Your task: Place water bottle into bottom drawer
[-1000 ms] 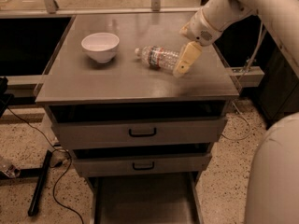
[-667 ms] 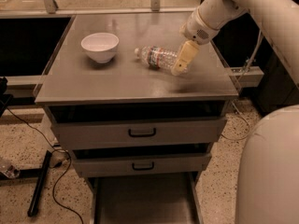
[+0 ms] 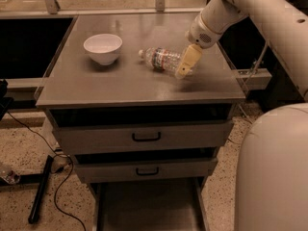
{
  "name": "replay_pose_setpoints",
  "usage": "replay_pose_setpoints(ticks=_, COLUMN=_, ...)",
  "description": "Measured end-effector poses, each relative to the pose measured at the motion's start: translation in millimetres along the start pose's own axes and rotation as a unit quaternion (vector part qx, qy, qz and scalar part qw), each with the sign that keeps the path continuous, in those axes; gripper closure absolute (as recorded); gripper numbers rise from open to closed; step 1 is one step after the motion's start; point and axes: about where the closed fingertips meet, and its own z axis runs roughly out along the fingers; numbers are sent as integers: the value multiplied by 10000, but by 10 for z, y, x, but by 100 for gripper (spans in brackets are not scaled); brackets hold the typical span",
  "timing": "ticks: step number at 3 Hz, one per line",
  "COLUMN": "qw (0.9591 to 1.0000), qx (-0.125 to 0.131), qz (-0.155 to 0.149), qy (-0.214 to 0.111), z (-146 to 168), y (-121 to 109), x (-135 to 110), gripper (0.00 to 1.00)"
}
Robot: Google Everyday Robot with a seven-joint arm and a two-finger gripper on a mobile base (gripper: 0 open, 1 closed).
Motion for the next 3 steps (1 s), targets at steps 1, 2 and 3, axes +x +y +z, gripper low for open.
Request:
replay_pose_setpoints(ticks=1, qw=10000, qx=-25, qz=17, qy=18, z=32, y=6, x=1, gripper=0)
replay_pose_setpoints(ticks=2, qw=10000, qx=-25, qz=17, qy=18, z=32, y=6, x=1, gripper=18)
replay_pose_setpoints(ticks=3, qw=10000, qx=-26, qz=17, qy=18, z=32, y=6, x=1, gripper=41)
